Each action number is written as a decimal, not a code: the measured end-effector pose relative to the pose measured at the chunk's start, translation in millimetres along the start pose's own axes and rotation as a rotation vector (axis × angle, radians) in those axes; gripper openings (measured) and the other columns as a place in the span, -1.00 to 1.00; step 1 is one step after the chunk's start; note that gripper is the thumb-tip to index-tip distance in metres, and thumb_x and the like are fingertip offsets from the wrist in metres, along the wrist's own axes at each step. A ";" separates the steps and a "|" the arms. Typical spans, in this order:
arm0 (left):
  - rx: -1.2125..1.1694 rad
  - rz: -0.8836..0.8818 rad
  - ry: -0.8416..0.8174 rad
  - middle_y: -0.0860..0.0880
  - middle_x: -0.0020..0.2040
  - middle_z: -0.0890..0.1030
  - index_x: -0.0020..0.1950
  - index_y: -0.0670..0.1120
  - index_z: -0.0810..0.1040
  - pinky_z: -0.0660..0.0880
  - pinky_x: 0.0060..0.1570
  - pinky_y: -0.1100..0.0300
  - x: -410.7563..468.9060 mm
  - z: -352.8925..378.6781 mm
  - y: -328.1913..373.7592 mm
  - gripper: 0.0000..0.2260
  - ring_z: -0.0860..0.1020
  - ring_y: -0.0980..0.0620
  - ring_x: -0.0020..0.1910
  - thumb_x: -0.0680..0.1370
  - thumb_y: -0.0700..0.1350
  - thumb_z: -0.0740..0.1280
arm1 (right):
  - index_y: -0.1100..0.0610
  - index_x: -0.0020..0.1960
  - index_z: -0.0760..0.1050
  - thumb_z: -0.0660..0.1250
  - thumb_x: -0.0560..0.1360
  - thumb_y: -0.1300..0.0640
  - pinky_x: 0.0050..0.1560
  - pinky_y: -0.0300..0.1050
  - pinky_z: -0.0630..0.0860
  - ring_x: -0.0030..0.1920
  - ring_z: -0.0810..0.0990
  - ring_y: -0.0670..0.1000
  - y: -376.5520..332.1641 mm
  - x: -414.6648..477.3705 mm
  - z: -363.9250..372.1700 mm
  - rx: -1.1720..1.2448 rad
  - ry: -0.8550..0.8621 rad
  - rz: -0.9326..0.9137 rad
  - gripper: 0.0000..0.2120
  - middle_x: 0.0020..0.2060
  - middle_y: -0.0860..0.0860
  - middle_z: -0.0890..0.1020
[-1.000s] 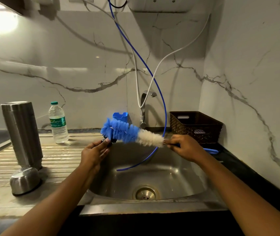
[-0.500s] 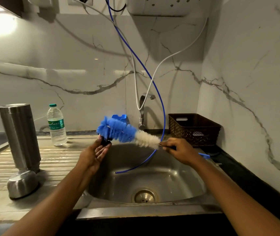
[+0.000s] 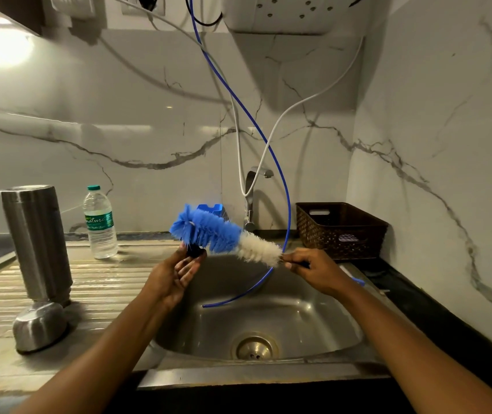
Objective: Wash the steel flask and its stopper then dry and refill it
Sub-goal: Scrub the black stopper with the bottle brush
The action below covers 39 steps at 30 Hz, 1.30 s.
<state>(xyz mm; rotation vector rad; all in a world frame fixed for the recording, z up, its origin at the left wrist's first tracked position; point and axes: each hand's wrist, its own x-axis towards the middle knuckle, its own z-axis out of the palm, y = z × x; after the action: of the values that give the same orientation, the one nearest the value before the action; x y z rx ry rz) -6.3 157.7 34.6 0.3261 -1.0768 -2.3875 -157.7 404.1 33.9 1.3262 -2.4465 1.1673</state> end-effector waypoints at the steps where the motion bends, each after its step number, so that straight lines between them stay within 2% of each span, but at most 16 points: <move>1: -0.005 0.014 0.009 -0.18 -0.01 0.60 0.07 -0.17 0.51 0.58 -0.40 0.31 0.1 -0.1 1.5 -0.86 0.68 0.04 -0.29 0.58 -0.14 0.26 | 0.09 0.19 0.55 0.33 0.52 0.20 0.05 -0.29 0.48 0.01 0.54 -0.15 0.9 0.5 -0.3 0.011 -0.007 0.010 -0.74 -0.05 -0.17 0.56; 5: -0.065 0.066 0.078 -0.17 -0.01 0.60 0.09 -0.19 0.49 0.56 -0.41 0.33 5.3 -10.2 11.8 -0.81 0.68 0.05 -0.29 0.55 -0.10 0.30 | 0.05 0.18 0.55 0.32 0.52 0.20 -0.02 -0.27 0.43 -0.08 0.52 -0.19 10.0 -4.5 -16.1 0.033 0.020 0.123 -0.75 -0.14 -0.22 0.54; 8: 0.000 0.131 0.137 -0.16 -0.02 0.61 0.06 -0.20 0.51 0.57 -0.37 0.32 9.9 -16.6 11.4 -0.84 0.68 0.07 -0.28 0.53 -0.16 0.34 | 0.03 0.16 0.53 0.33 0.52 0.22 -0.22 -0.43 0.37 -0.32 0.51 -0.28 3.8 -3.6 -17.1 0.096 0.064 0.172 -0.76 -0.29 -0.19 0.55; 10: 0.045 0.197 0.154 -0.14 -0.02 0.61 0.03 -0.16 0.50 0.59 -0.32 0.29 12.2 -20.3 10.1 -0.89 0.68 0.06 -0.23 0.52 -0.23 0.34 | 0.06 0.16 0.54 0.32 0.53 0.22 -0.35 -0.44 0.35 -0.45 0.48 -0.29 -5.0 -2.0 -15.0 0.136 -0.012 0.211 -0.77 -0.36 -0.14 0.55; 12: 0.086 0.272 0.175 -0.11 -0.03 0.60 -0.01 -0.11 0.48 0.59 -0.31 0.29 14.1 -21.8 10.0 -0.85 0.64 0.02 -0.12 0.49 -0.29 0.36 | 0.10 0.16 0.58 0.31 0.53 0.19 -0.38 -0.35 0.33 -0.50 0.43 -0.23 -8.8 -1.3 -13.5 0.118 -0.109 0.239 -0.78 -0.40 -0.09 0.57; 14: 0.167 0.346 0.182 -0.11 -0.03 0.60 -0.03 -0.07 0.47 0.58 -0.25 0.24 16.1 -22.6 8.9 -0.79 0.59 -0.04 -0.03 0.45 -0.33 0.39 | 0.13 0.18 0.57 0.31 0.53 0.19 -0.45 -0.33 0.29 -0.52 0.37 -0.19 -14.5 -0.7 -8.9 0.126 -0.159 0.253 -0.77 -0.42 -0.06 0.56; 17: 0.348 0.432 0.184 -0.16 0.09 0.60 -0.04 -0.03 0.49 0.55 0.06 0.02 14.3 -19.9 2.8 -0.71 0.58 -0.10 0.08 0.39 -0.34 0.46 | 0.11 0.17 0.56 0.28 0.55 0.19 -0.56 -0.34 0.20 -0.50 0.30 -0.12 -29.8 -0.3 5.6 0.189 -0.152 0.260 -0.78 -0.41 -0.03 0.54; 19: 0.432 0.479 0.210 -0.15 0.11 0.61 -0.06 0.00 0.51 0.50 0.18 -0.08 10.9 -17.3 -0.1 -0.68 0.58 -0.11 0.12 0.35 -0.32 0.50 | 0.10 0.16 0.56 0.27 0.55 0.20 -0.56 -0.32 0.18 -0.50 0.28 -0.12 -37.8 -0.5 9.4 0.256 -0.148 0.271 -0.79 -0.41 -0.02 0.53; 24: 0.499 0.550 0.265 -0.11 0.10 0.60 -0.06 -0.01 0.50 0.49 0.20 -0.10 8.4 -18.4 2.7 -0.67 0.59 -0.04 0.08 0.34 -0.32 0.51 | 0.09 0.14 0.56 0.27 0.55 0.19 -0.56 -0.29 0.20 -0.54 0.31 -0.17 -41.9 -5.5 0.8 0.310 -0.249 0.324 -0.80 -0.43 -0.02 0.52; 27: 0.571 0.604 0.245 -0.09 0.10 0.59 0.02 -0.11 0.49 0.50 0.08 0.17 2.3 -11.0 -2.0 -0.67 0.58 0.11 -0.03 0.36 -0.34 0.49 | 0.10 0.15 0.56 0.26 0.55 0.19 -0.58 -0.32 0.19 -0.57 0.29 -0.16 -48.9 -5.7 12.0 0.359 -0.266 0.345 -0.80 -0.43 -0.03 0.52; 28: 0.565 0.617 0.244 -0.09 0.10 0.59 0.05 -0.13 0.49 0.50 0.06 0.20 2.5 -10.0 -2.1 -0.66 0.57 0.15 -0.06 0.36 -0.35 0.49 | 0.10 0.14 0.55 0.26 0.55 0.19 -0.59 -0.32 0.18 -0.57 0.28 -0.16 -49.8 -5.2 13.0 0.386 -0.261 0.348 -0.80 -0.43 -0.02 0.52; 31: 0.537 0.633 0.283 -0.09 0.10 0.60 0.05 -0.12 0.50 0.52 0.16 -0.05 6.1 -13.7 2.0 -0.65 0.60 0.03 0.01 0.35 -0.32 0.51 | 0.09 0.10 0.56 0.25 0.55 0.21 -0.61 -0.31 0.16 -0.59 0.26 -0.16 -45.4 -5.8 2.9 0.450 -0.258 0.341 -0.83 -0.44 -0.01 0.51; 33: 0.564 0.641 0.297 -0.10 0.09 0.60 0.04 -0.13 0.51 0.48 0.21 -0.05 5.6 -14.6 2.5 -0.66 0.59 -0.02 0.06 0.34 -0.30 0.52 | 0.06 0.04 0.58 0.25 0.56 0.21 -0.60 -0.31 0.16 -0.60 0.26 -0.16 -43.3 -6.2 1.4 0.456 -0.268 0.332 -0.84 -0.43 0.00 0.52; 36: 0.601 0.671 0.294 -0.09 0.11 0.59 0.08 -0.14 0.52 0.47 0.21 0.02 3.7 -10.1 -0.8 -0.66 0.54 0.04 0.09 0.36 -0.27 0.51 | 0.04 -0.03 0.60 0.25 0.56 0.20 -0.61 -0.31 0.16 -0.60 0.26 -0.15 -46.2 -5.2 10.1 0.485 -0.258 0.326 -0.84 -0.44 -0.01 0.52; 39: 0.571 0.672 0.302 0.00 0.05 0.61 0.06 -0.08 0.55 0.49 0.20 -0.12 5.7 -14.5 3.1 -0.67 0.56 0.00 0.11 0.35 -0.24 0.53 | 0.05 -0.01 0.60 0.25 0.55 0.21 -0.61 -0.31 0.14 -0.60 0.25 -0.14 -42.8 -7.1 3.2 0.525 -0.300 0.352 -0.83 -0.42 0.01 0.53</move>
<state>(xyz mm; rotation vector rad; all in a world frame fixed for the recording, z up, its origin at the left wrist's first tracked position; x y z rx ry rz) -4.2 143.7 27.3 0.4174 -1.4242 -1.3753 -120.2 393.1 53.0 1.2898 -2.7854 1.9310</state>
